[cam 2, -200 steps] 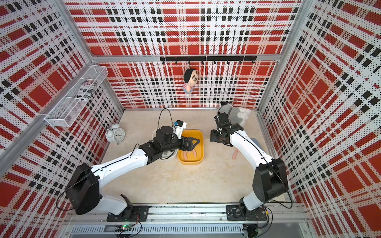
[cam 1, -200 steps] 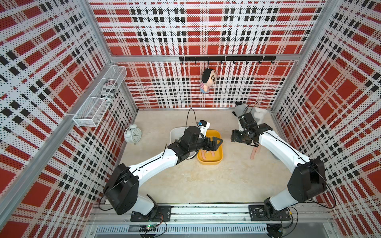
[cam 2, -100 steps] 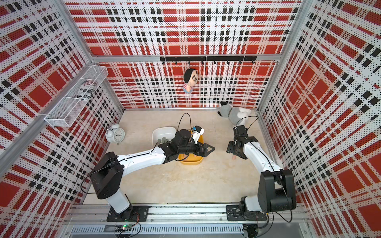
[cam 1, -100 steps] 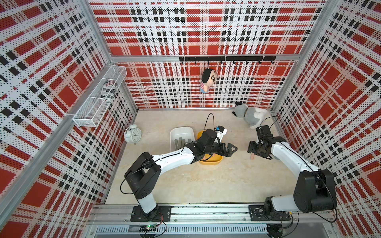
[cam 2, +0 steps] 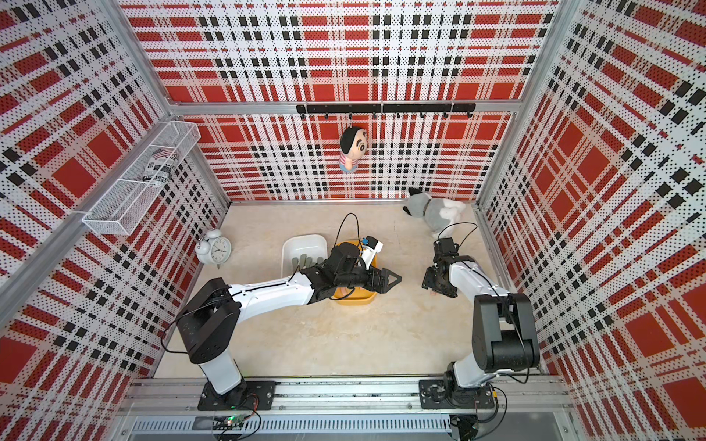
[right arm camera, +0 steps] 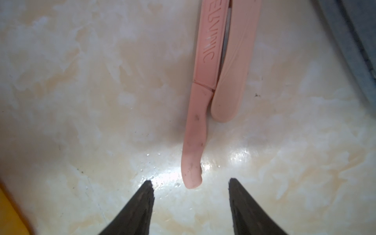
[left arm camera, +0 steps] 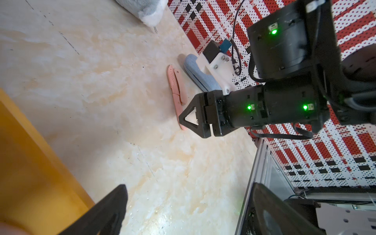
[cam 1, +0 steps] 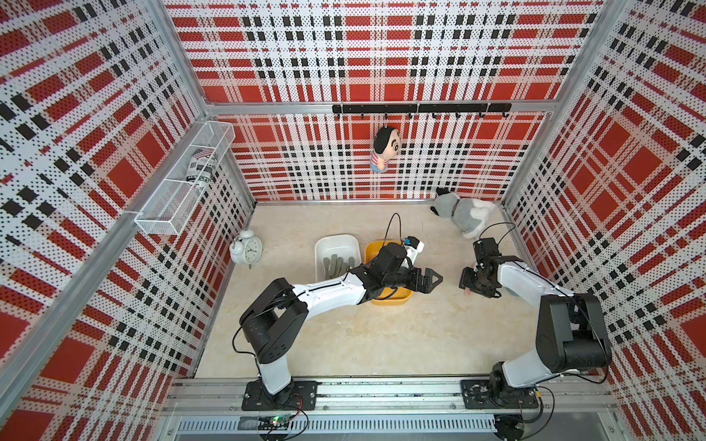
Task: Place the fruit knives into the storage box by color
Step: Pick up the fruit knife from the center of the board.
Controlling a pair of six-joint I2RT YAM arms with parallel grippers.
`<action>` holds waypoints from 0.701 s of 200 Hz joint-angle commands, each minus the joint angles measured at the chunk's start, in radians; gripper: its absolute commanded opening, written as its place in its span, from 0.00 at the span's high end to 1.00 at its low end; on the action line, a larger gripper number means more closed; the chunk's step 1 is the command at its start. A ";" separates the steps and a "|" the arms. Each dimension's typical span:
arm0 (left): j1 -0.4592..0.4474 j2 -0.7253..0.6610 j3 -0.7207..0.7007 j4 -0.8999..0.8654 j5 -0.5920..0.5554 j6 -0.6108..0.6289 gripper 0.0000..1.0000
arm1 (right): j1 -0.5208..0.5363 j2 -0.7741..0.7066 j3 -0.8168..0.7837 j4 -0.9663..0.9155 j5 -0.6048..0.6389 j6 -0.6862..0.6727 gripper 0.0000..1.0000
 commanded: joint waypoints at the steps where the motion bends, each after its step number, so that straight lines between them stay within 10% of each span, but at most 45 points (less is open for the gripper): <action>1: -0.006 0.003 0.017 0.015 -0.008 0.001 0.02 | -0.015 0.026 0.001 0.031 -0.004 -0.019 0.39; 140: 0.012 -0.034 -0.029 0.044 -0.004 -0.008 0.02 | -0.025 0.150 0.040 0.050 -0.064 -0.049 0.52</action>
